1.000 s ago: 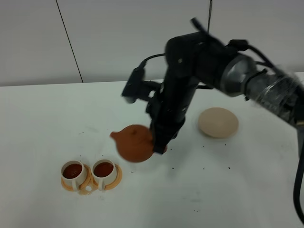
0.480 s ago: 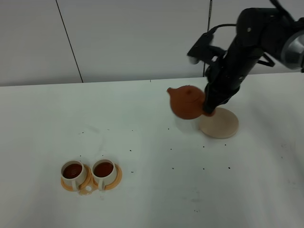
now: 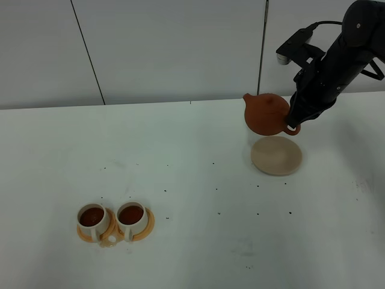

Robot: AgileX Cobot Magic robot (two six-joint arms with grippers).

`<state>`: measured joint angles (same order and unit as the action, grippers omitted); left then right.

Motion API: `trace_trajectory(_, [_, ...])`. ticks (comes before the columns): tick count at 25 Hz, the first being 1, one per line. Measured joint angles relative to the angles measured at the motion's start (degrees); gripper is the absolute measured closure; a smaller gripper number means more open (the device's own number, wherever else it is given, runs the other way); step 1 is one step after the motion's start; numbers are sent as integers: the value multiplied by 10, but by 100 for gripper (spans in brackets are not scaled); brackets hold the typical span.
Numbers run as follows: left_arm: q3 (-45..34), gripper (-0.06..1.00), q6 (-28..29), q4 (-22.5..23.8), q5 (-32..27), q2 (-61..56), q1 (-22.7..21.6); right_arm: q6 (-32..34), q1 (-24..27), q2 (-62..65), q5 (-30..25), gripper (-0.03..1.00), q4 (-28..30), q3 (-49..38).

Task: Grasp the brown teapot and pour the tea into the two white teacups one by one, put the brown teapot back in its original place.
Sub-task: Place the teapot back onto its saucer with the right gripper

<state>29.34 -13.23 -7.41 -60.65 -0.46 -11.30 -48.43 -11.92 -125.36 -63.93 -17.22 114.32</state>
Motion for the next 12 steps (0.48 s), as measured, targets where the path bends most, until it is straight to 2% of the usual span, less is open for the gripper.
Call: trace_trajectory(12, [0,71,0,0,0,0,0,-6,0,-2,82,87,-17,-87])
